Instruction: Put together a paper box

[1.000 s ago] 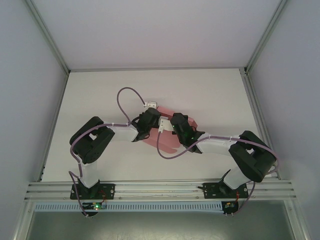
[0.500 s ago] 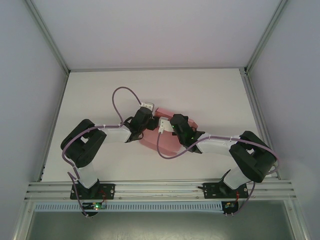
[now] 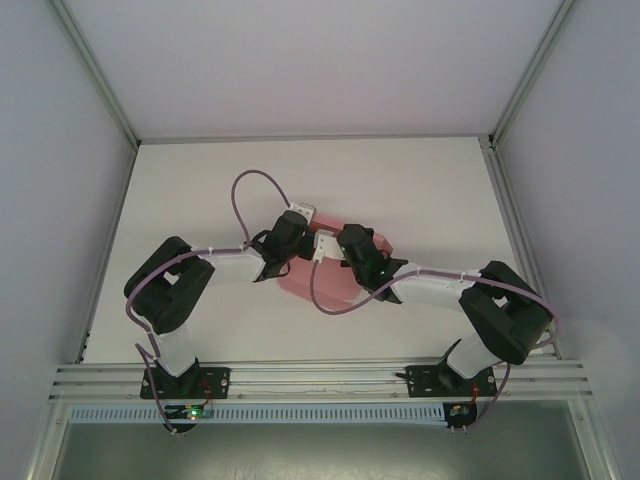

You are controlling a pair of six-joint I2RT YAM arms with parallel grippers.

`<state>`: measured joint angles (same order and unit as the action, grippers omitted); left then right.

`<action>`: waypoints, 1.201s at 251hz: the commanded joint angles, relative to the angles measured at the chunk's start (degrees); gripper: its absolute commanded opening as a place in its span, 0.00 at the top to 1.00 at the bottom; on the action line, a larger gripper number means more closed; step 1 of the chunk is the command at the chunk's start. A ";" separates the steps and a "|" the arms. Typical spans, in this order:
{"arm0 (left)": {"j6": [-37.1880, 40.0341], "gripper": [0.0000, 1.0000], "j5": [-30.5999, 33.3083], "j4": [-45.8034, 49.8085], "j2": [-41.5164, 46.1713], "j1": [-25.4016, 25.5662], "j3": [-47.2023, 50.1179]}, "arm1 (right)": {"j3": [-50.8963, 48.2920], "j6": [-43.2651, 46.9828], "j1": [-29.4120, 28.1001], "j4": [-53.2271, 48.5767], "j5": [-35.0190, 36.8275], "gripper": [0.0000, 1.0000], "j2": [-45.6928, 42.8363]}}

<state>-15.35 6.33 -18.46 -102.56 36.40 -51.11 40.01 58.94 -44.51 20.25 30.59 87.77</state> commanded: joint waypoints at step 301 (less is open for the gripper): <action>-7.51 1.00 0.83 -4.74 15.96 -1.85 5.81 | 13.29 -45.51 18.57 -27.43 -35.97 0.02 -11.46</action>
<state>-20.43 8.99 -20.05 -88.92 34.48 -45.65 52.77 15.25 -26.00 -8.67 0.05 74.72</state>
